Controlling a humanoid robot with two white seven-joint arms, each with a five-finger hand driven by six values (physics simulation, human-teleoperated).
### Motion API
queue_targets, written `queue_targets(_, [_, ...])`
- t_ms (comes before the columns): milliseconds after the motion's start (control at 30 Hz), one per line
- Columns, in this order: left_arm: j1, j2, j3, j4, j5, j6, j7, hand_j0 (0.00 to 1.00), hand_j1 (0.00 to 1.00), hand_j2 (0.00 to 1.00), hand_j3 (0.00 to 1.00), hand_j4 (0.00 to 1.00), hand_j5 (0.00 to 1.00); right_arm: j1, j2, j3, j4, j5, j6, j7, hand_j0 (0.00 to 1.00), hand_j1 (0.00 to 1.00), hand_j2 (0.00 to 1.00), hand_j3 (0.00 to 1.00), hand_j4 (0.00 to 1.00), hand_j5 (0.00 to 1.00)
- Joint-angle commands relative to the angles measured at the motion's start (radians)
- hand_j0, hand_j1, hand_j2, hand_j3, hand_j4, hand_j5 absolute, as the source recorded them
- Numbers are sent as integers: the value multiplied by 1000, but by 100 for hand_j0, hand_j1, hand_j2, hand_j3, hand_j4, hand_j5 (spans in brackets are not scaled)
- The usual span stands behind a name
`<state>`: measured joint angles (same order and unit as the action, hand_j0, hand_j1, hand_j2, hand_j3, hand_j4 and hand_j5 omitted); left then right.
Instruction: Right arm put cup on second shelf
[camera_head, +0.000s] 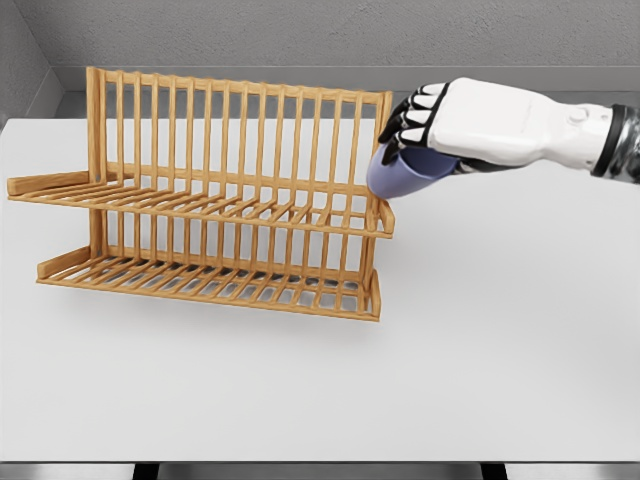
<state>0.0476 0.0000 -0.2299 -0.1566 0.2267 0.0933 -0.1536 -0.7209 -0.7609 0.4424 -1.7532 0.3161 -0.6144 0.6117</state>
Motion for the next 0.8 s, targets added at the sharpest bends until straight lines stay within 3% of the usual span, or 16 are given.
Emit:
queue_targets(0, [0,0,0,0,0,0,-1,100,100,100,100,100,100,-5,17,27,0,-6,4,-1,59,59,59,59,59,59])
queue_targets(500, [0,0,0,0,0,-1,-1,100,100,100,100,100,100,-22,41,114,0,-5,4,-1,61,61,61,61,61,61])
queue_targets(533, [2,0,0,0,0,-1,0,100,100,100,100,100,100,-22,41,116,0,-5,4,-1,65,65,65,65,65,65])
queue_targets(567, [2,0,0,0,0,0,0,100,100,100,100,100,100,-20,41,116,0,-5,4,-1,96,96,96,96,96,96])
queue_targets(700, [0,0,-2,0,0,-1,0,100,100,100,100,100,100,-22,37,108,0,-5,4,-1,100,100,100,100,100,100])
queue_targets(767, [0,0,0,0,0,-1,0,100,100,100,100,100,100,-22,32,36,0,-5,4,-1,100,100,100,100,100,100])
